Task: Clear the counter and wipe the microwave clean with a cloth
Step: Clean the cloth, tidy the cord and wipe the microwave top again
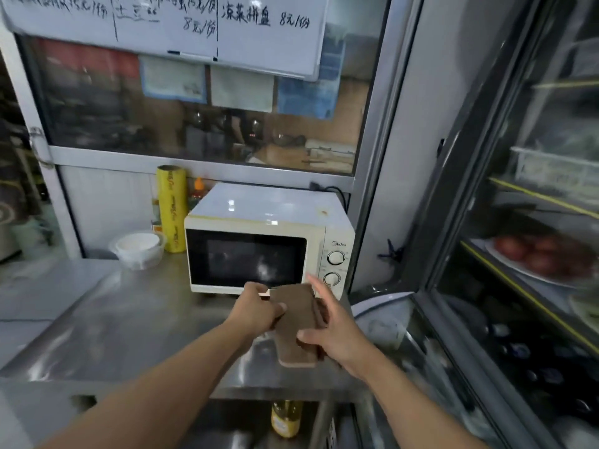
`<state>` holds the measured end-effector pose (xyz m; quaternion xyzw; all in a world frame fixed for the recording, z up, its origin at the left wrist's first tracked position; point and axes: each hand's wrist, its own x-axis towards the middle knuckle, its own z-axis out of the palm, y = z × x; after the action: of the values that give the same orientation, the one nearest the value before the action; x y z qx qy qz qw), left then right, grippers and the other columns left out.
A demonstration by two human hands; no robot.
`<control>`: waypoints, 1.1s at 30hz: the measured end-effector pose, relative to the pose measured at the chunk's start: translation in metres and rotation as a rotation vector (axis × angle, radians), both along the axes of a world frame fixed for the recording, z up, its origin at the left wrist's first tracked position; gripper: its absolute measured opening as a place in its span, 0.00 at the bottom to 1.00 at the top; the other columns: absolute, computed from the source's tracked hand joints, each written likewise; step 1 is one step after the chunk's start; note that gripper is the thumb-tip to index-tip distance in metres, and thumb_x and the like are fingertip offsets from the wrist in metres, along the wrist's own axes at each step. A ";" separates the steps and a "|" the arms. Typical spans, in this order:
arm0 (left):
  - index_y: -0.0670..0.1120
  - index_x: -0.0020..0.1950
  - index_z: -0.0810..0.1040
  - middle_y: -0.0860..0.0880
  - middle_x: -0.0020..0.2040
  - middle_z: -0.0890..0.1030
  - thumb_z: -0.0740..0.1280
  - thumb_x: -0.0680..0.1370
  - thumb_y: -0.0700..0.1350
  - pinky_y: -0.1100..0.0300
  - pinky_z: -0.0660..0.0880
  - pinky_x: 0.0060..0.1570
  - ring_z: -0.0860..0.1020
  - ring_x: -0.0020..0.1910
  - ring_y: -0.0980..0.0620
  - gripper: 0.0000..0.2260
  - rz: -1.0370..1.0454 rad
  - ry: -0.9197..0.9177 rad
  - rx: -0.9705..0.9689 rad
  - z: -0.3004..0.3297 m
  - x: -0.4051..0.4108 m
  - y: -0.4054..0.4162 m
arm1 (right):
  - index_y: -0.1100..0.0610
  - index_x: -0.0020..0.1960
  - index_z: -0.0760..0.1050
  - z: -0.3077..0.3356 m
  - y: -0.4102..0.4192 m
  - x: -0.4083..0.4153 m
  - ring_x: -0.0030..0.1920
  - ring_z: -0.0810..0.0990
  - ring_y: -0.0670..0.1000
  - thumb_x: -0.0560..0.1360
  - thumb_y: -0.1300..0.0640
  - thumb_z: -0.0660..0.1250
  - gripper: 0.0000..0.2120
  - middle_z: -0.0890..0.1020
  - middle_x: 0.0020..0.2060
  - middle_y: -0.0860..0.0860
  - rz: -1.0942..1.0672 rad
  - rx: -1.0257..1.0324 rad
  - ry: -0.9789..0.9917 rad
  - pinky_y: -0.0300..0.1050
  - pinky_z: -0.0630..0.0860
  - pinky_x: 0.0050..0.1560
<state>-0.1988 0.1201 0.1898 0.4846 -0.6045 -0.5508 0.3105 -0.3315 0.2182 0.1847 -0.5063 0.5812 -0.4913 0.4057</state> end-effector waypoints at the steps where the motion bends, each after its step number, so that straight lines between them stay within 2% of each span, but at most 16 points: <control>1: 0.44 0.60 0.65 0.40 0.49 0.79 0.71 0.73 0.39 0.53 0.79 0.42 0.79 0.43 0.46 0.20 -0.002 -0.004 -0.005 0.007 -0.004 -0.004 | 0.34 0.68 0.62 0.005 -0.002 -0.002 0.64 0.72 0.48 0.69 0.69 0.71 0.41 0.70 0.64 0.47 -0.012 0.011 0.143 0.49 0.75 0.62; 4: 0.45 0.58 0.65 0.39 0.53 0.78 0.73 0.71 0.40 0.60 0.76 0.33 0.78 0.44 0.46 0.22 -0.017 -0.015 -0.040 0.025 -0.015 -0.017 | 0.38 0.66 0.66 0.016 -0.013 -0.015 0.61 0.71 0.49 0.68 0.63 0.74 0.34 0.69 0.59 0.47 -0.178 0.040 0.495 0.47 0.72 0.64; 7: 0.44 0.61 0.65 0.39 0.51 0.79 0.72 0.71 0.39 0.57 0.78 0.39 0.80 0.45 0.45 0.23 -0.055 0.008 -0.029 0.037 -0.029 -0.034 | 0.44 0.59 0.73 0.024 -0.029 -0.029 0.54 0.75 0.49 0.66 0.59 0.75 0.24 0.75 0.53 0.49 -0.275 -0.009 0.595 0.44 0.72 0.58; 11: 0.42 0.62 0.66 0.43 0.46 0.79 0.71 0.73 0.38 0.54 0.77 0.44 0.79 0.43 0.47 0.22 -0.153 0.010 -0.071 0.054 -0.049 -0.062 | 0.50 0.52 0.77 0.040 -0.060 -0.050 0.50 0.74 0.49 0.68 0.60 0.74 0.15 0.73 0.50 0.51 -0.337 -0.043 0.636 0.37 0.66 0.48; 14: 0.42 0.60 0.69 0.48 0.41 0.76 0.71 0.72 0.38 0.57 0.73 0.41 0.76 0.42 0.48 0.19 -0.192 -0.034 -0.177 0.068 -0.060 -0.093 | 0.52 0.51 0.77 0.053 -0.085 -0.069 0.55 0.68 0.47 0.69 0.60 0.74 0.13 0.68 0.52 0.49 -0.402 -0.044 0.657 0.31 0.61 0.51; 16: 0.44 0.60 0.70 0.49 0.45 0.75 0.71 0.72 0.40 0.59 0.71 0.42 0.75 0.44 0.49 0.18 -0.204 -0.065 -0.234 0.076 -0.064 -0.116 | 0.54 0.51 0.75 0.062 -0.100 -0.081 0.54 0.68 0.45 0.70 0.62 0.72 0.12 0.68 0.53 0.47 -0.426 -0.060 0.651 0.28 0.60 0.50; 18: 0.46 0.60 0.70 0.49 0.50 0.74 0.71 0.73 0.43 0.61 0.70 0.39 0.75 0.47 0.50 0.18 -0.221 -0.105 -0.290 0.084 -0.068 -0.137 | 0.55 0.52 0.73 0.070 -0.112 -0.092 0.48 0.73 0.46 0.72 0.63 0.70 0.11 0.73 0.50 0.47 -0.468 -0.060 0.601 0.34 0.67 0.44; 20: 0.47 0.61 0.70 0.49 0.54 0.74 0.71 0.73 0.44 0.61 0.70 0.39 0.75 0.48 0.50 0.19 -0.235 -0.145 -0.341 0.090 -0.073 -0.157 | 0.53 0.49 0.72 0.075 -0.123 -0.103 0.43 0.75 0.46 0.73 0.64 0.68 0.09 0.76 0.44 0.48 -0.530 -0.078 0.584 0.35 0.69 0.37; 23: 0.48 0.62 0.69 0.47 0.59 0.74 0.70 0.74 0.44 0.64 0.69 0.35 0.75 0.44 0.52 0.19 -0.252 -0.197 -0.385 0.094 -0.081 -0.181 | 0.53 0.50 0.73 0.079 -0.139 -0.119 0.44 0.75 0.47 0.73 0.63 0.69 0.09 0.76 0.42 0.45 -0.632 -0.105 0.580 0.36 0.71 0.38; 25: 0.48 0.65 0.68 0.47 0.63 0.72 0.70 0.74 0.45 0.64 0.69 0.40 0.75 0.47 0.51 0.21 -0.265 -0.264 -0.453 0.093 -0.088 -0.198 | 0.54 0.53 0.74 0.081 -0.153 -0.132 0.46 0.75 0.48 0.73 0.63 0.69 0.11 0.77 0.44 0.47 -0.681 -0.118 0.570 0.39 0.72 0.43; 28: 0.48 0.67 0.66 0.46 0.66 0.70 0.69 0.74 0.45 0.61 0.69 0.52 0.72 0.60 0.49 0.23 -0.272 -0.342 -0.541 0.094 -0.097 -0.216 | 0.55 0.54 0.74 0.083 -0.170 -0.148 0.47 0.76 0.50 0.72 0.63 0.70 0.12 0.78 0.46 0.49 -0.740 -0.143 0.540 0.45 0.75 0.46; 33: 0.47 0.67 0.67 0.46 0.65 0.71 0.69 0.74 0.45 0.57 0.69 0.58 0.70 0.63 0.48 0.23 -0.242 -0.409 -0.578 0.090 -0.129 -0.256 | 0.54 0.53 0.73 0.078 -0.221 -0.200 0.47 0.75 0.50 0.72 0.61 0.70 0.11 0.78 0.46 0.49 -0.746 -0.146 0.574 0.44 0.73 0.44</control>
<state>-0.3274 -0.1356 0.2795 0.4020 -0.8374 -0.2820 0.2400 -0.5310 -0.0027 0.2630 -0.4054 0.7759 -0.4833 -0.0118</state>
